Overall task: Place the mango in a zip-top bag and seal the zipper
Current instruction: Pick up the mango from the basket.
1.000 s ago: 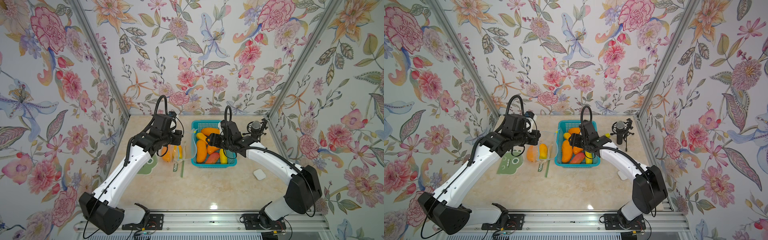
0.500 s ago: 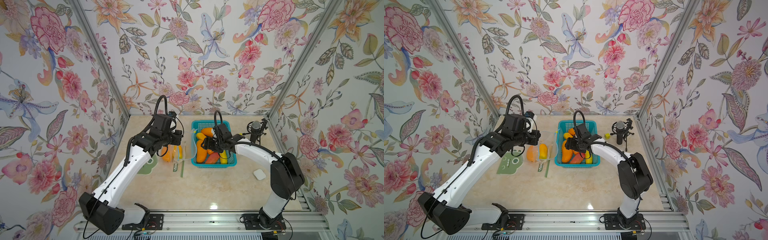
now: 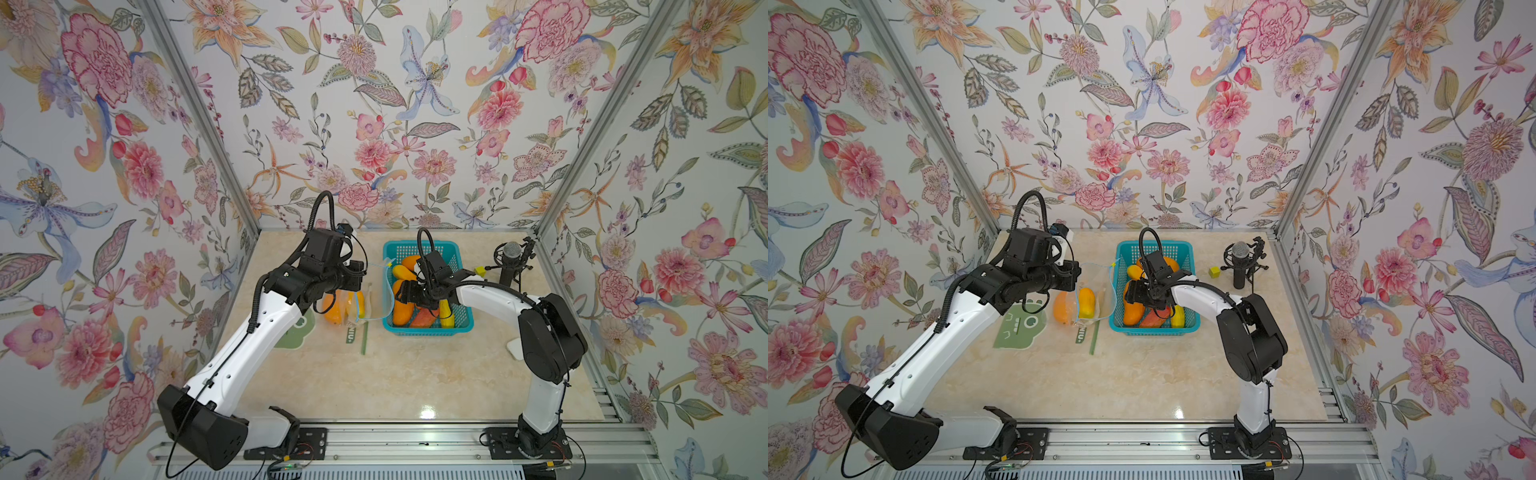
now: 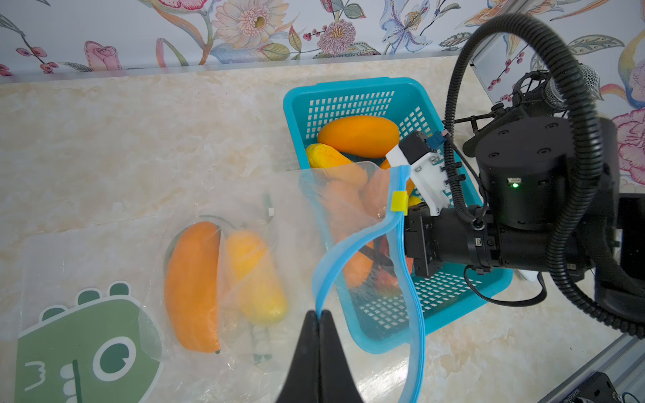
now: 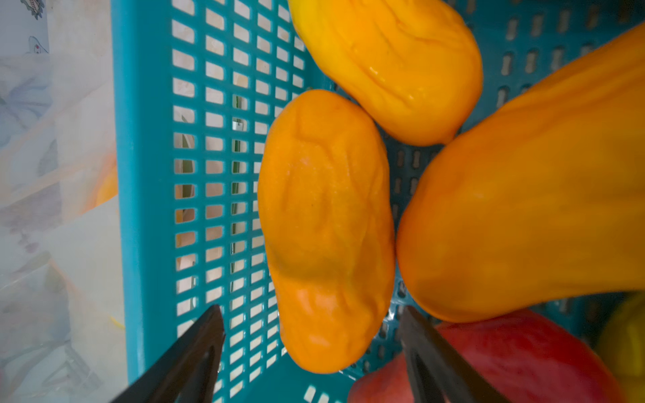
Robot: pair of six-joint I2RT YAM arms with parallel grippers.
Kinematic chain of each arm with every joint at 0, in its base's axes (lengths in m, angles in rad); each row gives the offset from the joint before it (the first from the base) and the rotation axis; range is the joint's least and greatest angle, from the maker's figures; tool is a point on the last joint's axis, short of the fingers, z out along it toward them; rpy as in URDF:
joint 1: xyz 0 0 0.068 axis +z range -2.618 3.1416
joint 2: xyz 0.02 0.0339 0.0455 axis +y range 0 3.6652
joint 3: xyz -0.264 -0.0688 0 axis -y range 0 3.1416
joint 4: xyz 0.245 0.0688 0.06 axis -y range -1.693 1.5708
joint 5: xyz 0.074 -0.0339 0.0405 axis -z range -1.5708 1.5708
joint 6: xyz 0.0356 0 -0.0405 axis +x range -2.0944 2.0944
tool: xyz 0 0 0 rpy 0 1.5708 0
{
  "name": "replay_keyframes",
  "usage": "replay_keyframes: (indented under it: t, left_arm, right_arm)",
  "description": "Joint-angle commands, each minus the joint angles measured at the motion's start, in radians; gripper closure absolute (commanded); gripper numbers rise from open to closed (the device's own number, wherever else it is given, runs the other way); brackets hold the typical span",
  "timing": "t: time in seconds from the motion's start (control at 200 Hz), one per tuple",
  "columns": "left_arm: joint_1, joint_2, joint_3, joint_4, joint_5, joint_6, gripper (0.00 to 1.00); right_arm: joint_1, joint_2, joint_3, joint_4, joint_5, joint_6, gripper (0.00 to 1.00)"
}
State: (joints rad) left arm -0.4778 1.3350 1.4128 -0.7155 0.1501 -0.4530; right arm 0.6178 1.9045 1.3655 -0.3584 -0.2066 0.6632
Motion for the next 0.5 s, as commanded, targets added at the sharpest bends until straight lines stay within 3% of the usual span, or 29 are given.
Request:
replay_keyframes:
  t: [0.0, 0.495]
  left_arm:
    - [0.009, -0.019, -0.007, 0.010, -0.014, -0.004, 1.00]
    - [0.009, -0.017, -0.004, 0.007, -0.011, -0.003, 1.00]
  right_arm:
    - [0.002, 0.033, 0.028, 0.019, -0.017, 0.012, 0.22]
    - [-0.001, 0.107, -0.005, 0.147, -0.097, 0.059, 0.21]
